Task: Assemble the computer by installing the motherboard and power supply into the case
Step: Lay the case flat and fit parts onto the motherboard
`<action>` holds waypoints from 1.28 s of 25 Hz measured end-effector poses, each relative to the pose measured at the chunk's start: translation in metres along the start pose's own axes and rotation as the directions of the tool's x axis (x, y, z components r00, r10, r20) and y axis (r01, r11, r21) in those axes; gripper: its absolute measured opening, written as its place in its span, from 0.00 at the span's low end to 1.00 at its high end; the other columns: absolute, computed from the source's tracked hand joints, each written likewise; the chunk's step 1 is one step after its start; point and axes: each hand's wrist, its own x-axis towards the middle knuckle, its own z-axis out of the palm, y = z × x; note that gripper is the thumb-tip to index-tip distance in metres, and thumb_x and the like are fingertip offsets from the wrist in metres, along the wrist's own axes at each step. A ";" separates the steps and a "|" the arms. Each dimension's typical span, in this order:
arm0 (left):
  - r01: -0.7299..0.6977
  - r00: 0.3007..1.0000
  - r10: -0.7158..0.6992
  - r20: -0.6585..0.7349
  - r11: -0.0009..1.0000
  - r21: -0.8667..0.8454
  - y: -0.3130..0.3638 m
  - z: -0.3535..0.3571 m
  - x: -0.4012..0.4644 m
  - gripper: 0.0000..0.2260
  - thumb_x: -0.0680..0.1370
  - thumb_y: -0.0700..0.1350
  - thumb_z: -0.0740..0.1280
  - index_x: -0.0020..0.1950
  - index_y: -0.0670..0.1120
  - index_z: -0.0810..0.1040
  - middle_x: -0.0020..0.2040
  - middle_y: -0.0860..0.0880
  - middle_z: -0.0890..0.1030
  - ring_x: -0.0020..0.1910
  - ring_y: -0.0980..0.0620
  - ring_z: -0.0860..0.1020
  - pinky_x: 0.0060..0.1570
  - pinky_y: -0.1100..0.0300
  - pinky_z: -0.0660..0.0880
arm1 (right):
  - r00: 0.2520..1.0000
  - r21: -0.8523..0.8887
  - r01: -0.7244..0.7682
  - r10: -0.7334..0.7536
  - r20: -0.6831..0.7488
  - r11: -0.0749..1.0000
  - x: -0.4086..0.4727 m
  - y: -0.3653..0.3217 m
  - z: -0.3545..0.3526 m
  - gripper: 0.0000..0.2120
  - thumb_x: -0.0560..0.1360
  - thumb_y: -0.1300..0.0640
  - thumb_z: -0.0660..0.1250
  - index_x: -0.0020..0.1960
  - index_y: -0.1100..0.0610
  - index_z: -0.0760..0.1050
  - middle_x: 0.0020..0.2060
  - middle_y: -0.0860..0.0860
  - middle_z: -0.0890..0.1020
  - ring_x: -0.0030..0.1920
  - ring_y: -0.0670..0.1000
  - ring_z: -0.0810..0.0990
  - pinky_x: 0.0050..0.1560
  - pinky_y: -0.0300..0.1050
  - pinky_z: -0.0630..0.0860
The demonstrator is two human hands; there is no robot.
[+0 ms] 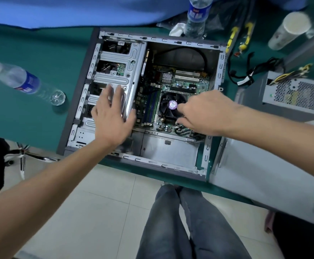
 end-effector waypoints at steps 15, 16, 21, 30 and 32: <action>-0.015 0.999 0.018 -0.033 0.996 0.082 -0.009 0.010 0.005 0.30 0.78 0.59 0.54 0.80 0.53 0.57 0.79 0.43 0.56 0.79 0.44 0.52 0.75 0.39 0.50 | 0.993 0.015 0.073 -0.074 0.087 0.997 0.000 0.003 -0.008 0.10 0.82 0.54 0.57 0.50 0.57 0.75 0.35 0.50 0.74 0.31 0.50 0.74 0.30 0.44 0.73; -0.011 0.999 0.014 -0.036 0.997 0.082 -0.009 0.008 0.006 0.30 0.78 0.59 0.54 0.79 0.53 0.58 0.79 0.43 0.56 0.79 0.43 0.52 0.75 0.39 0.50 | 0.996 -0.011 0.076 -0.076 0.042 0.997 0.000 0.003 -0.007 0.15 0.84 0.50 0.54 0.48 0.57 0.75 0.33 0.49 0.73 0.31 0.51 0.74 0.32 0.46 0.76; -0.003 0.998 0.007 -0.057 0.997 0.075 -0.009 0.008 0.002 0.30 0.78 0.58 0.55 0.79 0.53 0.59 0.79 0.43 0.57 0.78 0.43 0.53 0.75 0.39 0.50 | 0.974 0.285 0.088 -0.142 0.174 0.955 0.001 0.016 -0.014 0.10 0.76 0.60 0.62 0.55 0.51 0.67 0.45 0.50 0.65 0.33 0.50 0.74 0.26 0.44 0.67; 0.001 0.998 0.002 -0.060 0.998 0.063 -0.005 0.008 0.001 0.30 0.77 0.59 0.54 0.80 0.53 0.58 0.79 0.42 0.58 0.78 0.43 0.53 0.76 0.40 0.50 | 0.985 0.084 0.095 -0.106 0.136 0.992 -0.009 0.017 -0.009 0.11 0.81 0.55 0.58 0.63 0.54 0.66 0.52 0.53 0.67 0.34 0.52 0.75 0.28 0.46 0.69; -0.002 0.998 0.006 -0.068 0.999 0.051 -0.003 0.009 0.003 0.30 0.77 0.59 0.54 0.79 0.53 0.58 0.79 0.43 0.57 0.78 0.43 0.53 0.75 0.40 0.50 | 0.973 0.155 0.165 -0.187 0.134 0.974 -0.010 0.022 -0.011 0.11 0.78 0.61 0.60 0.58 0.50 0.64 0.49 0.50 0.65 0.33 0.51 0.73 0.26 0.46 0.67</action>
